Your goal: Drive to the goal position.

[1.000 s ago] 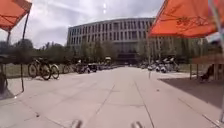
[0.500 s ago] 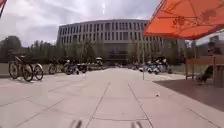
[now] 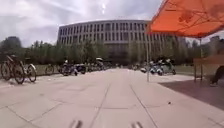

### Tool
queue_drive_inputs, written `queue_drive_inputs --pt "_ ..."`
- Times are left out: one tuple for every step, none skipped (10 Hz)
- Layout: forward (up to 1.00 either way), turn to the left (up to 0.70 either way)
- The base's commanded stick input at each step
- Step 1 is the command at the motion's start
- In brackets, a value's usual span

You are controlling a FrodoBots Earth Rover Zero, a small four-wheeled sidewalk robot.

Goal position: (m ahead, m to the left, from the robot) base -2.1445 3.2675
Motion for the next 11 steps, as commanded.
queue_drive_inputs --pt "0.85 -0.01" --pt "0.85 -0.01" --pt "0.85 -0.01" --pt "0.85 -0.01" --pt "0.85 -0.01" --pt "0.85 -0.01" --pt "0.85 -0.01" --pt "0.85 -0.01" --pt "0.85 -0.01" --pt "0.85 -0.01" --pt "0.85 -0.01"
